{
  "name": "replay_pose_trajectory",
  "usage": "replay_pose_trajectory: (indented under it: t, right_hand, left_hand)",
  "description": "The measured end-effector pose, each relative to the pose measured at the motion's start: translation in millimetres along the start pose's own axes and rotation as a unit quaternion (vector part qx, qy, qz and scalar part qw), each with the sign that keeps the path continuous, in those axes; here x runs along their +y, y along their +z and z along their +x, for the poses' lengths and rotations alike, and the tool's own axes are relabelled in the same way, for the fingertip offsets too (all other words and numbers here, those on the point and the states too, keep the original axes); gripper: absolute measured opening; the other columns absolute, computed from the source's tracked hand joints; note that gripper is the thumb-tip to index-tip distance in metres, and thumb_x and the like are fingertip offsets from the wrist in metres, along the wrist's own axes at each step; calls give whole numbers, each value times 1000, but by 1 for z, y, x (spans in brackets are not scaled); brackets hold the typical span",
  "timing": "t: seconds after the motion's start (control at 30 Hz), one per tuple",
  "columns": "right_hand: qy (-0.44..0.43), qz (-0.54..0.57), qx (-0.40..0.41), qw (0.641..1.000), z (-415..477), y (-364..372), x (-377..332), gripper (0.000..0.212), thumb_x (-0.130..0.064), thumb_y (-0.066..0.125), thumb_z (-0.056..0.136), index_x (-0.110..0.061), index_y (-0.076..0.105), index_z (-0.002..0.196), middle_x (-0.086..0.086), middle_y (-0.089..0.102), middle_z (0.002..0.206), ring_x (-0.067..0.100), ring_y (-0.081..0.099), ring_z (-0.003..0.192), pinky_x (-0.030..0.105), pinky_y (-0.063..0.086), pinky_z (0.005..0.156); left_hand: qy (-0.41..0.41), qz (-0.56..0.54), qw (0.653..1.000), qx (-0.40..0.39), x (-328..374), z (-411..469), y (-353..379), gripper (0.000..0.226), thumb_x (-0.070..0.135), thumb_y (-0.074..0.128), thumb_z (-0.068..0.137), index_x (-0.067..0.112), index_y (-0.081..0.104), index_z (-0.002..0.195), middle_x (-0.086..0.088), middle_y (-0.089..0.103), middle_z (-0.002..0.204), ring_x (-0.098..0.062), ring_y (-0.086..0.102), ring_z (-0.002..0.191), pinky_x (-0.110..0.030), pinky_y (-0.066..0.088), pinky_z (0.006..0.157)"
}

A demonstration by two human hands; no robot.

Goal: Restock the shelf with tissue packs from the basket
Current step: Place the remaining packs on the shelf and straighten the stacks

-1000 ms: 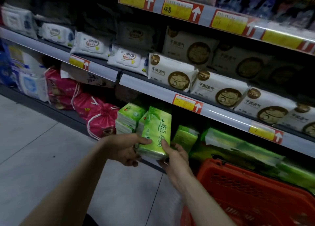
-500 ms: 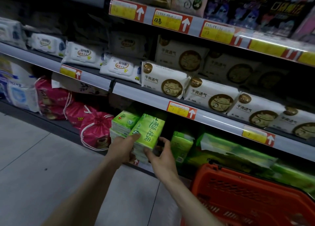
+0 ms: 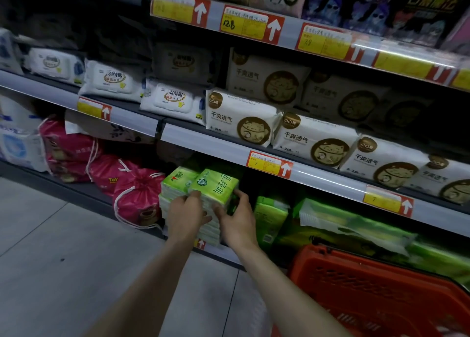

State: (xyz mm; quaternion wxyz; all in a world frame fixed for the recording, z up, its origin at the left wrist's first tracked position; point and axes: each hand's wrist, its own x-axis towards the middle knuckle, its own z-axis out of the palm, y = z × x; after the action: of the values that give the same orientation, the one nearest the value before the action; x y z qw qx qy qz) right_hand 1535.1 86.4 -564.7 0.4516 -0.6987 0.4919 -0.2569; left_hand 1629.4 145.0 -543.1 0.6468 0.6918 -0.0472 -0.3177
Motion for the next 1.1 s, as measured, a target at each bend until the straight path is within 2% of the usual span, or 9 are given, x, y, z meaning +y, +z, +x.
replay_pose_trajectory:
  t: [0.2,0.27,0.4,0.53,0.63,0.7,0.9,1.03,1.1]
  right_hand:
    - [17,6,-13,1000,14,-2,-6,68,-38,75,96,-31,38,153,-2,61,145,21,60,131,44,52,108]
    - [16,11,-18,1000,13,-4,-6,69,-41,73,97,-33,36,154,-3,60,146,21,60,131,45,52,109]
    - [39,44,-28,998,6,-1,1,70,-43,67,98,-37,28,156,-4,57,148,20,59,131,49,52,110]
    - [105,104,-37,988,-1,-1,14,67,-43,64,99,-32,33,157,-4,60,143,19,59,124,42,48,110]
    - [173,171,-64,968,0,-2,14,56,-46,62,102,-28,46,152,-5,62,137,17,57,119,36,43,105]
    - [198,214,-85,953,3,0,10,48,-47,60,103,-26,52,146,-8,62,128,15,58,110,36,43,101]
    - [162,149,-62,974,15,7,17,64,-60,57,101,-24,51,153,-1,57,151,24,53,136,38,42,109]
    - [136,107,-57,983,20,5,19,69,-58,44,107,-18,35,163,5,44,163,28,43,148,39,35,116]
    - [118,92,-53,987,20,4,21,69,-58,42,108,-16,36,162,7,45,163,28,43,148,37,34,115]
  left_hand:
    - [-9,-27,999,-17,-3,6,16,21,22,55,101,8,64,115,-14,67,109,-34,67,106,-44,63,84]
    - [-33,-47,998,20,-7,15,17,23,24,52,101,9,64,113,-10,66,100,-34,67,102,-45,61,83]
    - [-136,-174,971,92,-15,36,14,44,38,49,89,13,59,123,-15,66,114,-30,64,92,-40,54,70]
    - [-221,-285,932,37,-29,61,10,75,63,45,77,24,56,141,-13,65,132,-37,62,112,-50,49,86]
    - [-210,-312,925,-59,-34,71,6,79,79,32,84,29,64,136,-16,64,134,-42,58,122,-64,37,107]
    - [-200,-345,912,-94,-38,76,8,83,83,30,87,28,62,140,-18,62,138,-44,56,126,-70,34,111]
    - [-189,-398,891,-107,-45,85,27,101,86,45,84,15,42,155,-27,53,146,-45,59,127,-65,44,110]
    - [-197,-365,904,-104,-48,94,38,98,86,39,87,14,44,152,-26,59,137,-44,65,119,-63,46,109]
    - [-193,-344,913,-102,-48,96,43,98,87,35,86,14,47,150,-26,62,135,-44,67,117,-65,47,107]
